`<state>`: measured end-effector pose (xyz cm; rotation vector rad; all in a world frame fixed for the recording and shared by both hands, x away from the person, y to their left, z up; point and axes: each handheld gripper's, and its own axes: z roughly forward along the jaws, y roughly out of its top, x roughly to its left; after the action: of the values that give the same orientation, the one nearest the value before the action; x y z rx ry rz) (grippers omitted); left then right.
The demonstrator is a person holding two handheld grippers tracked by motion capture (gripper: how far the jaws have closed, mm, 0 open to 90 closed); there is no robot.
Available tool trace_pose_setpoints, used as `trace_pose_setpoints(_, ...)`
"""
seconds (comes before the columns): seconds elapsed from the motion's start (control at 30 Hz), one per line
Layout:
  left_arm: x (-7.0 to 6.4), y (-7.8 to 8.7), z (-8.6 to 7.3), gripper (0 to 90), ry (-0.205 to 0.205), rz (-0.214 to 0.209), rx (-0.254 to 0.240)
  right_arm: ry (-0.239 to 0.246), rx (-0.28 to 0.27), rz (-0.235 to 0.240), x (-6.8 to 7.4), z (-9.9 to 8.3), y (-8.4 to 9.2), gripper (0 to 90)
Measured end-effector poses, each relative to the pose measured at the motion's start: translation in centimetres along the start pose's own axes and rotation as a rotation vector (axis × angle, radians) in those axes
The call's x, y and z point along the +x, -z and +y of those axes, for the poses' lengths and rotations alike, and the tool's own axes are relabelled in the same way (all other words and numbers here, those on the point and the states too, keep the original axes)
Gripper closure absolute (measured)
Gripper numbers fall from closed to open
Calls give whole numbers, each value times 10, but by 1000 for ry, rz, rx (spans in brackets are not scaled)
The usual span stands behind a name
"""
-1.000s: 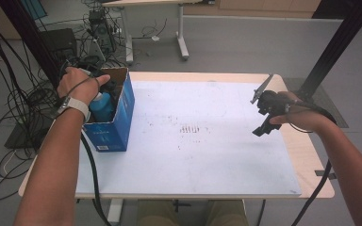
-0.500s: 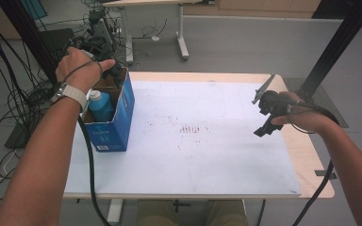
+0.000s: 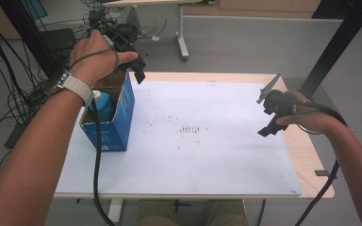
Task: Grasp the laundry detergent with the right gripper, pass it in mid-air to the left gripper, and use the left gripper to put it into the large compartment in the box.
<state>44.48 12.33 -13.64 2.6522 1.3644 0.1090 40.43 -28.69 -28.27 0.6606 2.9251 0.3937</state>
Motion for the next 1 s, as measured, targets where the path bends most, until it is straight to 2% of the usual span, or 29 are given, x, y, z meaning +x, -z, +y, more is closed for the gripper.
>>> trace_pose_setpoints(0.37, -30, -21, 13, 123, -213, -50, 20, -10, -1, 0, 0, -3, 3, 74)
trace_pose_setpoints(0.63, -53, -40, 14, 124, -375, -72, 7, -11, -3, 4, 1, -2, 3, 74)
trace_pose_setpoints(0.77, -62, -52, 13, 123, -439, -81, 27, -9, 0, 7, 2, -1, 1, 74)
trace_pose_setpoints(1.0, -75, -71, 8, 120, -509, -91, 40, -5, -4, 11, 4, 1, 0, 74)
